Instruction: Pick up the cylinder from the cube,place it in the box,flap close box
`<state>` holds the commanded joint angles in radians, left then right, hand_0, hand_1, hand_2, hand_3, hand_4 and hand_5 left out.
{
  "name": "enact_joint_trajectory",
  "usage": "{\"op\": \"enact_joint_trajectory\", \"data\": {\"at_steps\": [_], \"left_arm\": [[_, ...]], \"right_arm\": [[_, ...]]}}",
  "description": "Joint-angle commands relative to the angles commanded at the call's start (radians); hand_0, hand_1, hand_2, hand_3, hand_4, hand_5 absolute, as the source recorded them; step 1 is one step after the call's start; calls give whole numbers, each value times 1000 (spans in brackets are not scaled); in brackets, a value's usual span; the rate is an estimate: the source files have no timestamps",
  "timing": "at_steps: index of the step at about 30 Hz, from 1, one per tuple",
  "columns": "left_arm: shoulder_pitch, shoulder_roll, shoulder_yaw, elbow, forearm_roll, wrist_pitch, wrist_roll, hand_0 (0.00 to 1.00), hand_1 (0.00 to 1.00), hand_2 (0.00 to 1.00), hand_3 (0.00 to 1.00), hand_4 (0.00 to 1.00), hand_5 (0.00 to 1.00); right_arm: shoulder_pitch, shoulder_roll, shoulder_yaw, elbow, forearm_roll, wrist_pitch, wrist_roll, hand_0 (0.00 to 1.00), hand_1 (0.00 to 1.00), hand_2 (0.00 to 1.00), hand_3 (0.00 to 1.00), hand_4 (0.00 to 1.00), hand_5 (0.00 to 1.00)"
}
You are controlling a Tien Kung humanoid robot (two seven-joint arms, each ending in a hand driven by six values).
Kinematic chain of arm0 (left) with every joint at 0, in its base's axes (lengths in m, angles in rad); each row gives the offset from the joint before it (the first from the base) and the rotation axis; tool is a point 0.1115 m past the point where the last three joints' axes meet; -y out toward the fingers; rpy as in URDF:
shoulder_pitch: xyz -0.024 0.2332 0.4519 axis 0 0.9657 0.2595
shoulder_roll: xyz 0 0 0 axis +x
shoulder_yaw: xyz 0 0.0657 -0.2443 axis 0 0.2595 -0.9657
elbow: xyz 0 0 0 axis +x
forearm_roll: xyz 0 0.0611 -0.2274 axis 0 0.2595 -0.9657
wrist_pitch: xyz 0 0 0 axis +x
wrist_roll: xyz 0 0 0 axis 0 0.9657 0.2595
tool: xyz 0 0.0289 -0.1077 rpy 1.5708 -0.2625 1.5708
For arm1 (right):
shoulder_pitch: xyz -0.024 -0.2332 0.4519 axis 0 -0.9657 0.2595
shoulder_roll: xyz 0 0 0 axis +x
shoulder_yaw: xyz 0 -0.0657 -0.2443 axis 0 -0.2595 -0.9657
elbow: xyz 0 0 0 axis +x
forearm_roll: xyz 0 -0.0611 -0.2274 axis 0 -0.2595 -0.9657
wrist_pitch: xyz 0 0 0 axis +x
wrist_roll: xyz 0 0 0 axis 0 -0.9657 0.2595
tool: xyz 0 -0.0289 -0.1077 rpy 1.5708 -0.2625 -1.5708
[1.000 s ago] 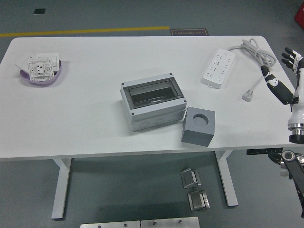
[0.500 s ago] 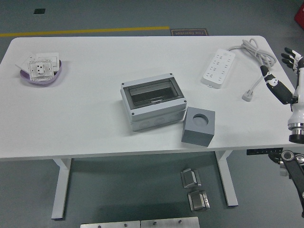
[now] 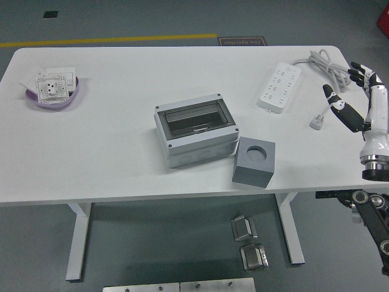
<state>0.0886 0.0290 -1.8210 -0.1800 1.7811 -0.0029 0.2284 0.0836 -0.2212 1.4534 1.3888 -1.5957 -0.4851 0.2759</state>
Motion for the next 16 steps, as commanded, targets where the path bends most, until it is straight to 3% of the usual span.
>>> {"op": "enact_joint_trajectory", "data": {"at_steps": [16], "left_arm": [[8,16,20,0,-14,1,0,624,548,535,587,472,35]], "right_arm": [[5,1,-45,-17,-1,2,-9,792,737,745,787,887,471]]}}
